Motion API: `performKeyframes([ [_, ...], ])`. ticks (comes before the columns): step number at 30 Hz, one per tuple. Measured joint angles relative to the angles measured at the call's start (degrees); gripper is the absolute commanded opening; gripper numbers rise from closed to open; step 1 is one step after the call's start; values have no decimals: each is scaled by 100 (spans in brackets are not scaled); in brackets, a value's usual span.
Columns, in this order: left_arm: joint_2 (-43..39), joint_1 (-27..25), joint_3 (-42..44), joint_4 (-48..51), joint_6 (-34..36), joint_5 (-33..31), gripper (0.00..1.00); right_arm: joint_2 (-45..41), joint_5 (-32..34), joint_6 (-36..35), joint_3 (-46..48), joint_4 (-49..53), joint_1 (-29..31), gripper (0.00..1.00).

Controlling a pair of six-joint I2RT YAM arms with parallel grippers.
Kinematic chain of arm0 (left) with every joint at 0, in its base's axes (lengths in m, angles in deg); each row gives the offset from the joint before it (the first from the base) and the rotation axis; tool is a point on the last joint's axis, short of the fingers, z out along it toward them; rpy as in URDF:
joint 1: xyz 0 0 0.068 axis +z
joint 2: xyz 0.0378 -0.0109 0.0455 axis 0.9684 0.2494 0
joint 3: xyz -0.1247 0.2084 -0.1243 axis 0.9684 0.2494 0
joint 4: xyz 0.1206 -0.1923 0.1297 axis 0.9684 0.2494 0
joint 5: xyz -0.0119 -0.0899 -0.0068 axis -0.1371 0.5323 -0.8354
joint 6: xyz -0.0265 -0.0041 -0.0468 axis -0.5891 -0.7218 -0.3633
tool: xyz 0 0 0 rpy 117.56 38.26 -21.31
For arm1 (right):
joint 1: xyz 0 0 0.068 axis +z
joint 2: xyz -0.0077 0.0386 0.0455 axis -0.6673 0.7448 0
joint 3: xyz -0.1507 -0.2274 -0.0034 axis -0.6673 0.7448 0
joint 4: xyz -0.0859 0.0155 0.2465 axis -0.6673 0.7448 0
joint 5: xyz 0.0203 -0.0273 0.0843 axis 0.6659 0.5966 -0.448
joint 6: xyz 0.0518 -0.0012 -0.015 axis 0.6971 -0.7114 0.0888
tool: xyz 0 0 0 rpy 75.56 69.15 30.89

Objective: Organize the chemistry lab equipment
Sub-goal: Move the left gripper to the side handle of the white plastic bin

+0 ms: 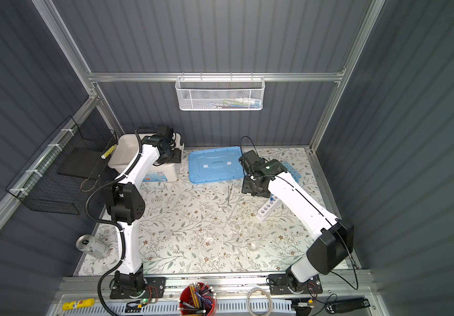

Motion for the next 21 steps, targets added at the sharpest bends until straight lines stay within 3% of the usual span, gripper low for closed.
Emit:
performKeyframes([
  [12, -1084, -2, 1519, 103, -20, 83, 38, 157, -251, -529, -59, -380, -173, 66],
  [21, -1934, -11, 2354, 446, -31, 402, 36, 402, -564, -857, -450, -549, -374, 67],
])
